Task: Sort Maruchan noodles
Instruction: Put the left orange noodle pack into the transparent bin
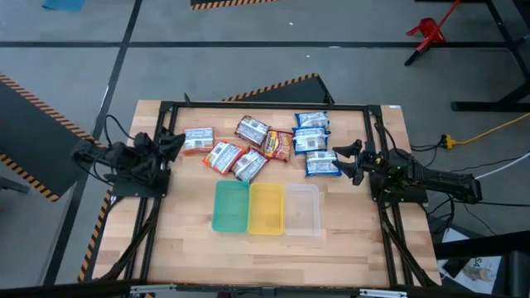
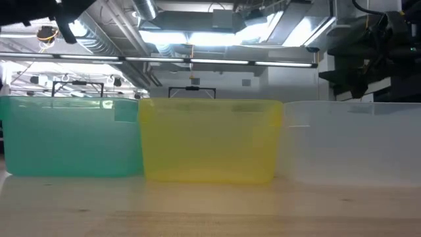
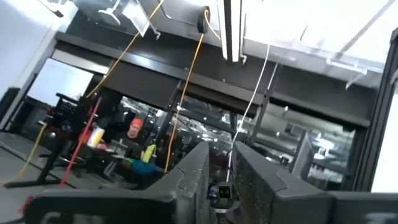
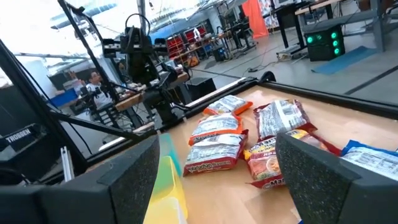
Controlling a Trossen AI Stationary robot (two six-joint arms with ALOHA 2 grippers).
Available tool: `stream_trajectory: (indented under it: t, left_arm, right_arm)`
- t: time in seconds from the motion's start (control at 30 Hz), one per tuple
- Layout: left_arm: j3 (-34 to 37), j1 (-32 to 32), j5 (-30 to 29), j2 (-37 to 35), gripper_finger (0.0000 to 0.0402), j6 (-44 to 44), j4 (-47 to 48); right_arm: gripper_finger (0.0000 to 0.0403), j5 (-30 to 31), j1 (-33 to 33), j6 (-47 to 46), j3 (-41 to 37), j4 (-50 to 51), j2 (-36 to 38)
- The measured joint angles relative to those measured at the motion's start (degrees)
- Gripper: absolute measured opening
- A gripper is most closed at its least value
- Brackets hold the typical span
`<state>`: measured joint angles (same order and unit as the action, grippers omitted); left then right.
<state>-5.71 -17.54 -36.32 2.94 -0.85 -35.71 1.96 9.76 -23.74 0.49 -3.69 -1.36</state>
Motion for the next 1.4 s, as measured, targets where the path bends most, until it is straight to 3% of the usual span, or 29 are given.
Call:
stream_trajectory:
  t: [0.23, 0.37, 0.5, 0.63, 0.87, 1.13, 1.23, 1.4]
  left_arm:
    - [-8.71, 0.00, 0.60, 7.31, 0.0121, 2.92, 8.42]
    - [-13.86, 0.00, -6.62, 12.94, 0.0149, 2.41, 15.43]
    - [-21.98, 0.03, -18.11, 16.94, 0.0160, -3.43, 31.56]
    - [-31.29, 1.22, -20.08, 20.11, 0.0160, -11.72, 49.58]
    - [-42.89, 6.61, -13.23, 29.17, 0.0164, -24.43, 73.38]
    - [-45.23, 18.78, 1.61, 41.71, 0.0169, -35.91, 95.98]
    - [-44.53, 24.50, 7.66, 45.22, 0.0169, -38.05, 100.49]
    - [-41.73, 32.40, 12.10, 48.20, 0.0169, -35.31, 99.49]
  right_arm:
    - [0.0305, 0.44, -0.02, -8.43, 0.00, -6.00, 0.01]
    - [0.0305, 3.79, 0.00, -8.87, 0.00, -8.30, 0.01]
    - [0.0305, 9.55, 0.00, -8.86, 0.00, -8.92, 0.01]
    - [0.0305, 11.51, 0.00, -8.54, 0.00, -7.89, 0.01]
    - [0.0305, 11.02, 0.00, -7.51, 0.00, -4.10, 0.00]
    - [0.0305, 11.98, 0.00, -7.79, -0.02, -1.47, -0.01]
    - [0.0305, 11.97, 0.00, -7.48, 0.00, -1.23, 0.01]
    - [0.0305, 12.55, 0.00, -7.31, 0.00, -1.17, 0.00]
